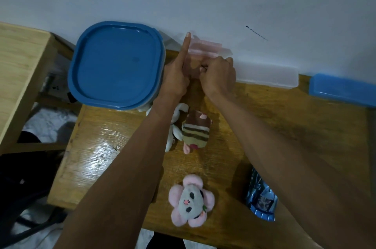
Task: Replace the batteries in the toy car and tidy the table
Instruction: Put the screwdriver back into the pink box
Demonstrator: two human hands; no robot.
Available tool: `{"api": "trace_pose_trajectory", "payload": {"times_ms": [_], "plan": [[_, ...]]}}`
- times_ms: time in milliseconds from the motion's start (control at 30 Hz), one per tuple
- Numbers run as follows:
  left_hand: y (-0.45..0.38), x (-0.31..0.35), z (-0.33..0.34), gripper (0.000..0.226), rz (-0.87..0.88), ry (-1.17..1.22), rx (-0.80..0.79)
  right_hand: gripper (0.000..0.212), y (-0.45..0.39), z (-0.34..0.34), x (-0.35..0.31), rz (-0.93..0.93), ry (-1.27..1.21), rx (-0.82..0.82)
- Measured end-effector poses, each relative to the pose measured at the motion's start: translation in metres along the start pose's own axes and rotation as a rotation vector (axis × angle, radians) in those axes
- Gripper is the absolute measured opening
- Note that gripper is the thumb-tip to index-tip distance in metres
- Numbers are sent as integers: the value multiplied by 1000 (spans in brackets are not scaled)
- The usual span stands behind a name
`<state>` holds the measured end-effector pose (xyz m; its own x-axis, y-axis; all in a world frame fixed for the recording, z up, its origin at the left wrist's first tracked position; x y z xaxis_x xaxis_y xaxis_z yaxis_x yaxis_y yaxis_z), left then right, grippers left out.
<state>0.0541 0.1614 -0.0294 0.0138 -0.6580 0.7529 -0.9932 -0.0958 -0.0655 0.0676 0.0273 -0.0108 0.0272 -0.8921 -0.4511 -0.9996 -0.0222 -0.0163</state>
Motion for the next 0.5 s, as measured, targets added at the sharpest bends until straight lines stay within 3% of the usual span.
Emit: {"api": "trace_pose_trajectory", "payload": {"times_ms": [100, 267, 400, 500], "plan": [[1, 1, 0, 86, 24, 44, 3, 13, 1, 0, 1, -19, -9, 33], [2, 3, -2, 87, 29, 22, 11, 29, 7, -25, 8, -49, -186, 283], [4, 9, -3, 84, 75, 13, 38, 26, 2, -32, 13, -65, -178, 270], [6, 3, -3, 88, 17, 34, 71, 18, 4, -32, 17, -57, -243, 237]]}}
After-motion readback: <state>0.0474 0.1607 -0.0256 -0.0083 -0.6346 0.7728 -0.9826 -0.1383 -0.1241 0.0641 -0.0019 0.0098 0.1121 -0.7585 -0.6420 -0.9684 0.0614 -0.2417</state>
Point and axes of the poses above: each hand's wrist, its own y-axis away from the middle knuckle, its own z-axis out of the palm, x = y × z, the point moved 5 cm from there along -y, towards the middle knuckle, and after that the axes turned 4 degrees about -z, right-handed, at the moved point
